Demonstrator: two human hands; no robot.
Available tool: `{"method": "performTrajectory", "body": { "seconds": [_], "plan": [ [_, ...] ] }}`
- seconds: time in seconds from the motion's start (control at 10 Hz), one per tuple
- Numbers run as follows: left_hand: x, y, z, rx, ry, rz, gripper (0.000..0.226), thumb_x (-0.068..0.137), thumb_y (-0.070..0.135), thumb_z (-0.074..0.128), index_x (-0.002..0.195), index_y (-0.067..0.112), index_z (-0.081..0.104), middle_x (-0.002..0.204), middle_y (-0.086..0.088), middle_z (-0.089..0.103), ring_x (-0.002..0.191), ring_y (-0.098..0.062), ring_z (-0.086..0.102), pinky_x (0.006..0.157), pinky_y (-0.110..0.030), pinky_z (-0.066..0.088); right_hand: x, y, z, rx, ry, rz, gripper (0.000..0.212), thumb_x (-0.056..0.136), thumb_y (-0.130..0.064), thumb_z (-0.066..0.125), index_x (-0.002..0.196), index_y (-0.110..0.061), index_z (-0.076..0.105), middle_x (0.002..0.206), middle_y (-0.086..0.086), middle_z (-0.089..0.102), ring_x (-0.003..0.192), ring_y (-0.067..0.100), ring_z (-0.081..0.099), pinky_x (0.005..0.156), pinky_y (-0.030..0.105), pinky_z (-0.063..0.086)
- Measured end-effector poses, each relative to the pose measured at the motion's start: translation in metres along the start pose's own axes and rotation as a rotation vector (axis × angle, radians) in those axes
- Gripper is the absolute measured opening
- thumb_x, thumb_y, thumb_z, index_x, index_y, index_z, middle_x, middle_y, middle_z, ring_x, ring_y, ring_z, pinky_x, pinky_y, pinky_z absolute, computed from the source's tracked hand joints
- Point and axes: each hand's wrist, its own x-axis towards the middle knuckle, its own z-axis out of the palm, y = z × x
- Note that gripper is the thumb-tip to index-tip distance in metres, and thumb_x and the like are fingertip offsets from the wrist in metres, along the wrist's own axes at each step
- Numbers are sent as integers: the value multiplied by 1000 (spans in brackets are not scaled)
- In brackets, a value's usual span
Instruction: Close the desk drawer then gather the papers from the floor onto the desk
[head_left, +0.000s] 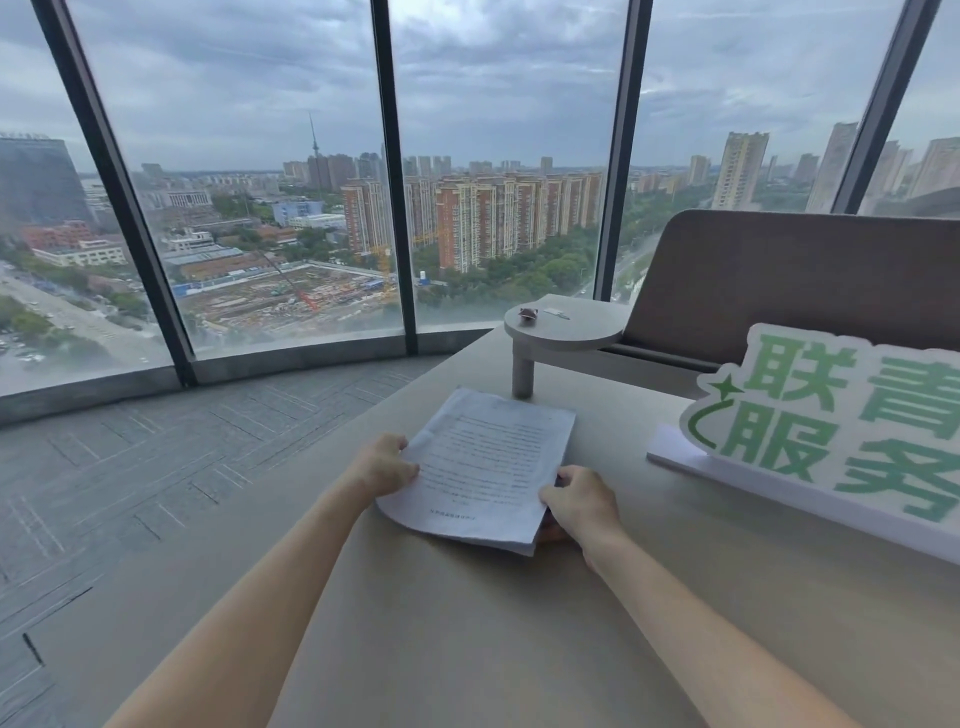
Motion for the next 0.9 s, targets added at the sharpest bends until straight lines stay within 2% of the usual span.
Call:
{"method": "performTrajectory", "body": {
  "seconds": [0.1,0.2,0.3,0.4,0.5,0.6,0.7,0.8,0.9],
  "plan": [
    [8,0,0,-3,10,18,38,86,12,59,124,9,58,121,-17,61,106,-31,58,91,-36,46,-2,-8,2,-39,-4,-7,27,84,-10,54,110,-9,61,107,10,70,81,32,74,60,47,64],
    [13,-2,-1,-5,21,25,42,81,12,60,123,12,59,119,-16,63,110,-33,60,93,-38,48,-3,-16,1,-199,-20,-79,46,87,-16,52,133,-16,47,121,8,65,84,32,72,58,42,63],
    [15,-4,-2,49,56,58,38,79,13,59,117,13,65,115,-12,66,105,-29,60,83,-30,46,-2,-23,0,-313,-80,-84,52,91,-16,49,142,-6,42,123,12,62,69,32,71,49,38,61],
    [15,-3,0,165,80,95,27,79,12,55,102,9,70,98,-11,68,90,-27,58,70,-25,40,-1,-29,-1,-383,-116,-60,44,90,-16,47,132,-2,52,103,11,62,67,32,74,49,38,61],
    [16,-2,1,311,94,144,30,82,16,54,108,7,65,107,-15,65,100,-30,59,80,-31,46,3,-32,0,-466,-150,-82,34,87,-18,45,114,-3,60,90,12,65,52,27,67,43,30,56],
    [13,3,0,475,121,197,35,86,21,52,119,8,56,119,-17,60,114,-32,55,95,-39,46,7,-34,0,-580,-150,-120,27,86,-24,47,101,-6,61,91,15,69,62,30,66,54,33,56],
    [11,6,3,605,155,211,37,88,23,51,122,9,53,121,-16,57,117,-32,49,96,-38,44,11,-33,1,-640,-148,-136,25,85,-27,46,97,-10,60,96,13,65,77,31,63,68,36,55],
    [-2,14,1,639,232,195,34,89,23,49,119,8,54,118,-17,53,115,-32,46,92,-37,45,11,-35,-1,-737,-140,-131,36,90,-29,44,118,-10,57,123,16,63,109,34,62,87,38,50],
    [-8,23,2,445,345,248,32,88,16,46,115,5,59,112,-17,56,110,-31,52,87,-38,50,8,-35,-8,-723,-89,-137,43,92,-29,41,131,-10,45,134,18,59,120,37,57,94,41,47]
  ]
}}
